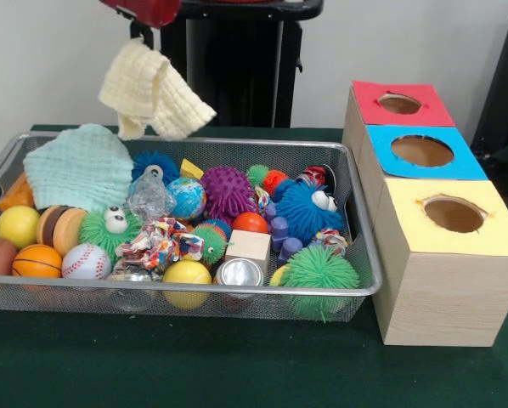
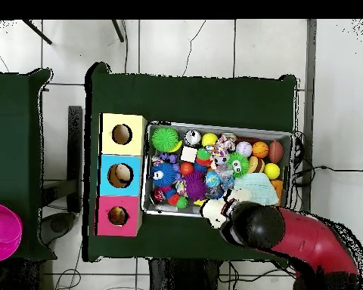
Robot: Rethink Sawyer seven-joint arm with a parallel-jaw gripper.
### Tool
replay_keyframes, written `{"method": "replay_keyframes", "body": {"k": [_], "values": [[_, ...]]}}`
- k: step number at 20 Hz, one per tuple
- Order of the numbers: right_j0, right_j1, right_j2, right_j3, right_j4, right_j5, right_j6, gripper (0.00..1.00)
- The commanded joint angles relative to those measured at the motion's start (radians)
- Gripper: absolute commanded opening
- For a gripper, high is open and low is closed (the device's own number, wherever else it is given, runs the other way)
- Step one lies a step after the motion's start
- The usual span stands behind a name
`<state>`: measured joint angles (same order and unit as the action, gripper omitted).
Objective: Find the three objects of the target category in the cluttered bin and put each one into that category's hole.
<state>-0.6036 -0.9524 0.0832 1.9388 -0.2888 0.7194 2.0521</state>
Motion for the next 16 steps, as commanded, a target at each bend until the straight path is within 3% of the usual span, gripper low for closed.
{"method": "replay_keyframes", "body": {"k": [1,5,16], "values": [[0.045,0.049,0.015,0.089,0.047,-0.112,0.136,0.0],[0.048,0.064,0.009,0.102,0.06,-0.162,0.134,0.0],[0.08,0.091,-0.027,0.068,0.045,-0.185,0.143,0.0]]}}
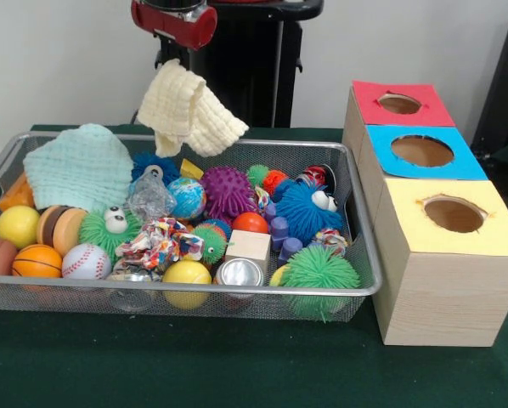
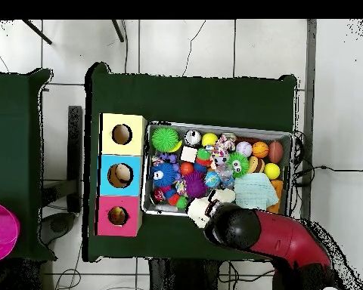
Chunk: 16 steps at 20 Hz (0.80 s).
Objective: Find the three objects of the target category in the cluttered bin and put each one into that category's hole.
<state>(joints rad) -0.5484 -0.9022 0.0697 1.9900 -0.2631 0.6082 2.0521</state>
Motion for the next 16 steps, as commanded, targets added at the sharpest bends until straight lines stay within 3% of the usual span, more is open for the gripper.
{"method": "replay_keyframes", "body": {"k": [1,4,5,8,16], "values": [[0.034,0.036,-0.023,0.014,0.017,-0.059,0.145,0.0],[0.063,0.037,-0.042,0.0,-0.008,-0.029,0.131,0.0],[0.066,0.038,-0.045,0.009,0.012,0.001,0.117,1.0],[0.081,0.046,-0.064,-0.009,-0.001,-0.057,0.148,1.0],[0.068,0.073,-0.063,-0.004,0.032,-0.083,0.142,1.0]]}}
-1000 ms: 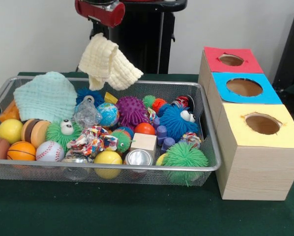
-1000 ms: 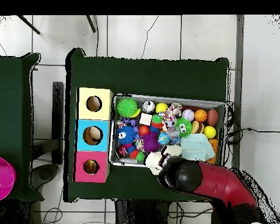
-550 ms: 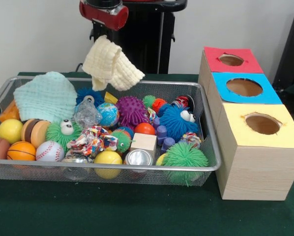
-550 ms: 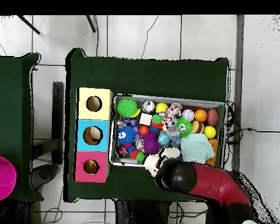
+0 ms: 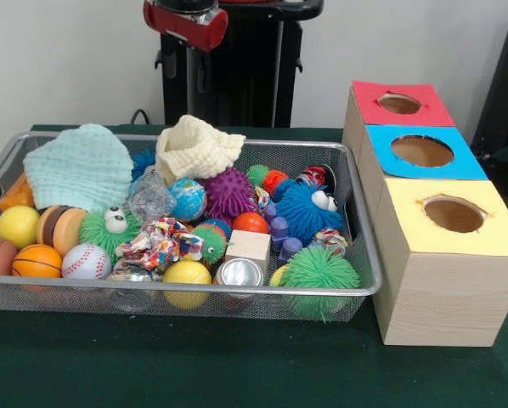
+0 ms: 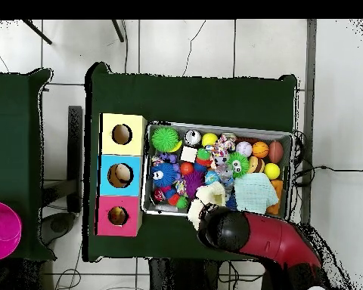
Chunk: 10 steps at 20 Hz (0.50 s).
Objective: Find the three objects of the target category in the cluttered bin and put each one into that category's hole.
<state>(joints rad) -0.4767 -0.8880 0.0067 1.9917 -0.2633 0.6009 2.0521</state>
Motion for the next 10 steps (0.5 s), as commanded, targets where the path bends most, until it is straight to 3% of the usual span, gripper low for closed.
{"method": "replay_keyframes", "body": {"k": [1,10], "values": [[-0.008,0.06,0.001,-0.005,0.034,-0.082,0.139,1.0],[-0.126,0.031,0.028,-0.016,0.02,-0.049,0.013,1.0]]}}
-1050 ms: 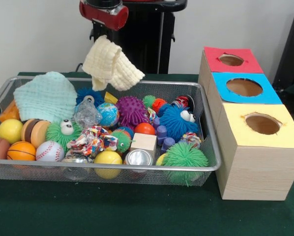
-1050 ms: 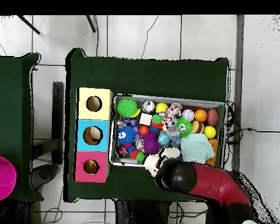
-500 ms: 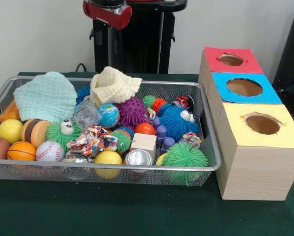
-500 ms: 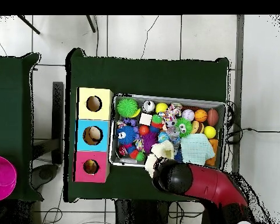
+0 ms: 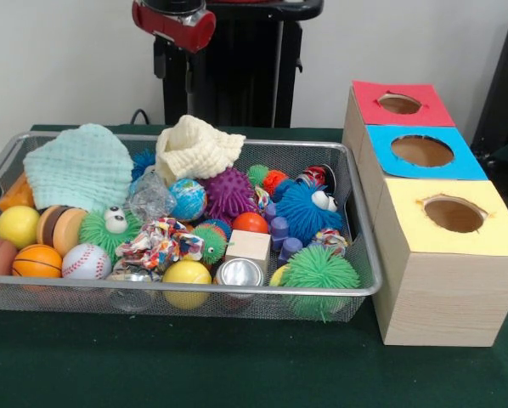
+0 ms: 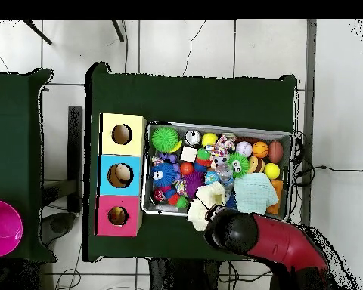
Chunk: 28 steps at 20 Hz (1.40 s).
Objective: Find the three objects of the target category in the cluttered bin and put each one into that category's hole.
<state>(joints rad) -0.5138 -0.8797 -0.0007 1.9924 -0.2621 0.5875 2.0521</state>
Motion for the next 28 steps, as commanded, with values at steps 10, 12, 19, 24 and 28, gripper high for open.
{"method": "replay_keyframes", "body": {"k": [10,12,19,24,28], "values": [[-0.216,0.014,0.094,-0.032,-0.016,-0.011,-0.084,1.0],[-0.227,0.022,0.099,-0.04,-0.027,-0.016,-0.087,1.0],[-0.223,0.069,0.089,-0.073,-0.065,-0.051,-0.057,1.0],[-0.19,0.193,0.067,-0.134,-0.092,-0.162,0.02,1.0],[-0.183,0.276,0.058,-0.176,-0.088,-0.218,0.048,1.0]]}}
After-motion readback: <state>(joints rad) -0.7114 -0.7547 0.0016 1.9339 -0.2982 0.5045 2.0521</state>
